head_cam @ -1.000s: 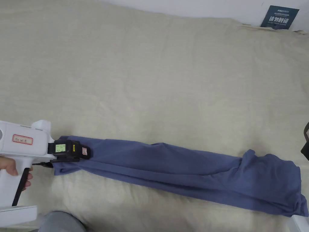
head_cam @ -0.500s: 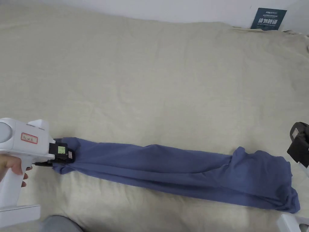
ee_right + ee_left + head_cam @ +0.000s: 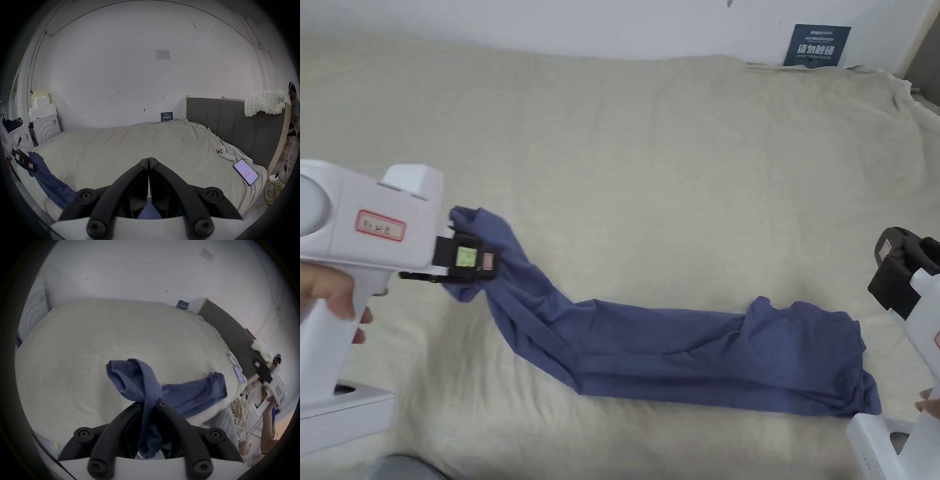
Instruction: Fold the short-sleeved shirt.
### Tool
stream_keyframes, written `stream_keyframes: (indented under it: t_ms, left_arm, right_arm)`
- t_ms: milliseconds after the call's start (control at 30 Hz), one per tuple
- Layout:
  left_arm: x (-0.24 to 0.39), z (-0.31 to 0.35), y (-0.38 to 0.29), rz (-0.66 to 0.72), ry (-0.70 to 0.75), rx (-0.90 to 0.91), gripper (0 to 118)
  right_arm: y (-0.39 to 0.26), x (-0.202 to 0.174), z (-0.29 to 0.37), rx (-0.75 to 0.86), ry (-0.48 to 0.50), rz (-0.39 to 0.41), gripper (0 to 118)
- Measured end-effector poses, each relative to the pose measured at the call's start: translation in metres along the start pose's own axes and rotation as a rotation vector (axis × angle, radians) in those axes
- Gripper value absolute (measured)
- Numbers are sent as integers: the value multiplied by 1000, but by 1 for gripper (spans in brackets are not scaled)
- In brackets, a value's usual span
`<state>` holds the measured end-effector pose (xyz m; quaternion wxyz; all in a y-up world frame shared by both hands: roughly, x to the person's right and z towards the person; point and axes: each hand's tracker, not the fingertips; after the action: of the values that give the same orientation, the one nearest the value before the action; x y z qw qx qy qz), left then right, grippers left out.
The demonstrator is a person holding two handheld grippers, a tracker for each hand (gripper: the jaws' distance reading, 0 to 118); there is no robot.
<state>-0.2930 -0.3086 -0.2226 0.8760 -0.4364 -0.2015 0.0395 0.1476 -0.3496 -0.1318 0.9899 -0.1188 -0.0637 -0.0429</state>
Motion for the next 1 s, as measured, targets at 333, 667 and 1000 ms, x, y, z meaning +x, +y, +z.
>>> stream_keyframes:
  t_ms: [333,667,1000]
  left_arm:
    - [114,-130,1,-281,-6,-219,8]
    - [132,-233,-36,-251,94,-336,33]
    - [130,-183,-2,-66,-176,-192,114]
  right_arm:
    - [-3,25,17,11,-39,-27,0]
    - [-7,53,28,-3,-117,-47,0]
    - [-4,50,27,2,-111,-53,0]
